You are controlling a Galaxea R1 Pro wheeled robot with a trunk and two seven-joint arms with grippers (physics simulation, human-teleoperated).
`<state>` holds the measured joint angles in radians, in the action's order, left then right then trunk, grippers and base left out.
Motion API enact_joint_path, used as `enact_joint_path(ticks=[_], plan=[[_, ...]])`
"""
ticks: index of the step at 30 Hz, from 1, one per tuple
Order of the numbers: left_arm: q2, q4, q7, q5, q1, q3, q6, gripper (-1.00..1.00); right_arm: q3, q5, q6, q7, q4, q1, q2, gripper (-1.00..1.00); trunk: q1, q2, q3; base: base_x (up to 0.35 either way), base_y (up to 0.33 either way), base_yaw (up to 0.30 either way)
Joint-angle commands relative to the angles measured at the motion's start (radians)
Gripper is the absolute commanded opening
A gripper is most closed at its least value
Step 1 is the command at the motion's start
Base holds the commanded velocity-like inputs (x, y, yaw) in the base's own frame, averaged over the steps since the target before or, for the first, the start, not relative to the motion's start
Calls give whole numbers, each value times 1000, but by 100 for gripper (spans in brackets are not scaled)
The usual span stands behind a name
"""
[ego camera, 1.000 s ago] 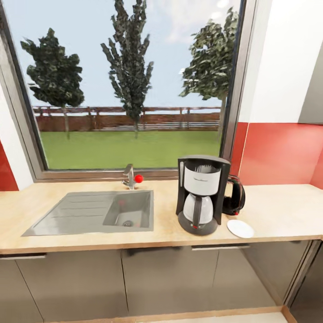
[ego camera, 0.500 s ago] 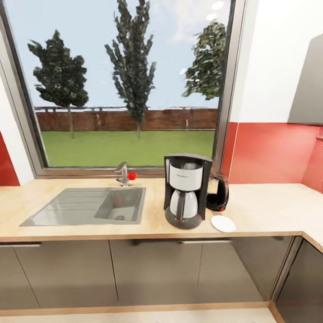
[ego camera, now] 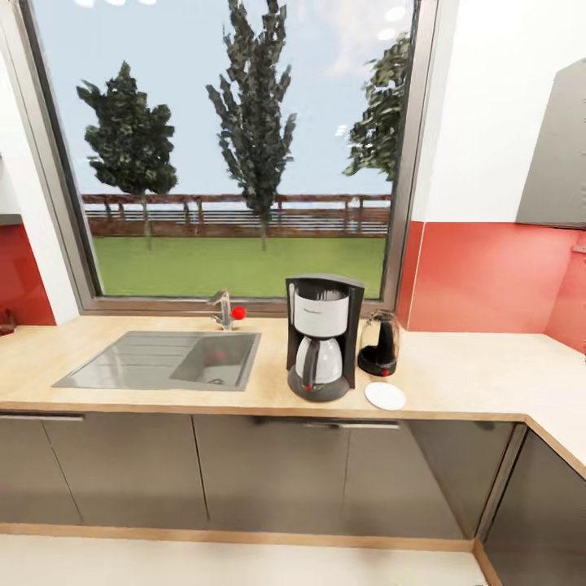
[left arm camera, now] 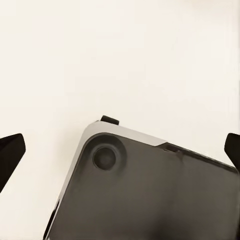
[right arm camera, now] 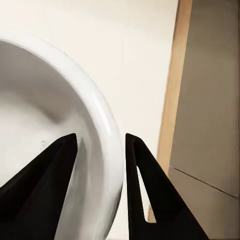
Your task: Set up a coffee station on the kitchen countertop: keep the coffee maker on the countertop, move the bottle of coffee from the kitchen shelf to the counter next to the coffee maker, place a paper coffee filter on top of the coffee maker, put the saucer next to the coffee maker with the coffee cup on the saucer, and place the electric kettle next to the coffee maker.
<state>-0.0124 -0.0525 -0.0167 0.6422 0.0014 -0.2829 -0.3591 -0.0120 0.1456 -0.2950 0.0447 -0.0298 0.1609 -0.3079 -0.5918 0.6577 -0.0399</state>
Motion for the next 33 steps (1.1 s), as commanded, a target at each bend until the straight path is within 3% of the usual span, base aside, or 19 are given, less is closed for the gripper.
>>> enact_joint_path(ticks=[1,10,20,25,26,28,29,32,33], plan=[[0,-1,-2,9,0,-9,-4,100,0,5,-6,1,-3,2,0,-100,0,2,-2,-86,-148,28],[0,-1,-2,14,0,-7,-21,100,0,7,4,2,-3,2,7,-100,0,2,-2,-24,-41,8],[3,-2,7,11,0,-9,-15,100,6,5,5,1,-2,2,9,-100,0,2,-2,24,137,0],[4,-3,12,19,0,-5,-26,100,13,-16,-3,3,-2,2,60,-100,0,2,-2,1,3,0],[3,-1,12,37,0,1,-69,100,17,-31,10,-9,-2,2,117,-100,0,2,-2,0,0,0],[2,-1,12,40,0,1,-72,100,24,-44,37,-20,1,2,126,-100,0,2,-2,0,0,0],[2,-1,12,42,0,1,-72,100,29,-82,260,-27,183,2,144,-100,0,2,-2,0,0,0],[2,-1,12,42,0,1,-72,100,32,-99,609,-27,568,2,154,-100,0,2,-2,0,0,0],[2,-1,12,42,0,1,-72,100,32,-100,665,-27,632,2,155,-100,0,2,-2,0,0,0]])
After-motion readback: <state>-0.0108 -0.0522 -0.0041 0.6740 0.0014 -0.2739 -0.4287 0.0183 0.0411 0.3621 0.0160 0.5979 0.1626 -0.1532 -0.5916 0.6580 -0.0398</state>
